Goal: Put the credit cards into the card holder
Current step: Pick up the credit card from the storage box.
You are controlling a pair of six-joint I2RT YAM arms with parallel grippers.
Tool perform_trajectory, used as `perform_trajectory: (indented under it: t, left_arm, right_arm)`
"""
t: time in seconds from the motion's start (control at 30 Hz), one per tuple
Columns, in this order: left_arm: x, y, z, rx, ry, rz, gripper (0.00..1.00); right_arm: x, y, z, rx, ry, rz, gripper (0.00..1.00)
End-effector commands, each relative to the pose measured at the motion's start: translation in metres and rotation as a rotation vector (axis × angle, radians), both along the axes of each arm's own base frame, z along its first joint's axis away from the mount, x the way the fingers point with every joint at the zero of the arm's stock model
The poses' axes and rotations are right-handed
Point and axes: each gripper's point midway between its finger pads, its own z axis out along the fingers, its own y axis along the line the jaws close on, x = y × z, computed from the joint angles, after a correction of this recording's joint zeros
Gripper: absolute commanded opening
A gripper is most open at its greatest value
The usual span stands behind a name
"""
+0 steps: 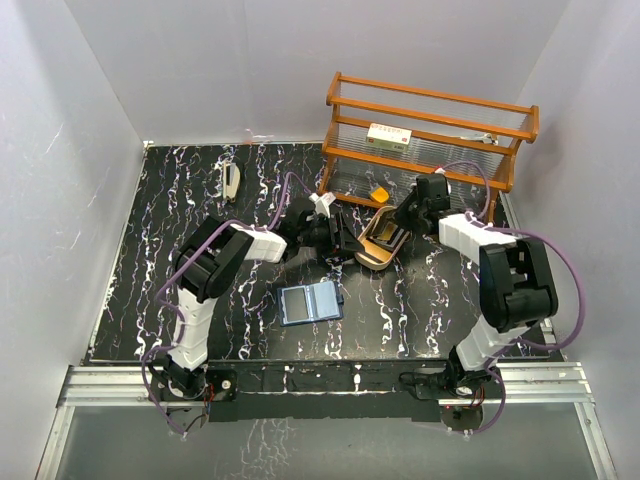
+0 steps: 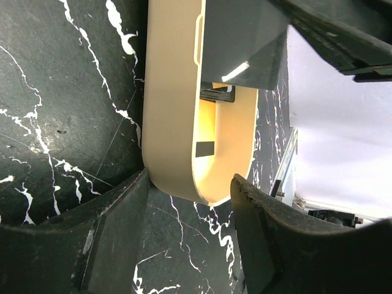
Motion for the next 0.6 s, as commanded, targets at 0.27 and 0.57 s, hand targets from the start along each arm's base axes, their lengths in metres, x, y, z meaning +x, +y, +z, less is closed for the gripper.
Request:
perform_trajectory:
  t: [0.27,0.57]
  left_arm:
    - [-0.007,0.023,0.075,0.054,-0.119,0.054,0.57]
    - [-0.054,0.06,0.158,0.014,-0.19,0.068,0.7]
  right_arm:
    - [-0.016,-0.007,0.099,-0.139,-0.246,0.145,0.0]
    - [-0.081,0.051,0.167,0.07,-0.463,0.538,0.0]
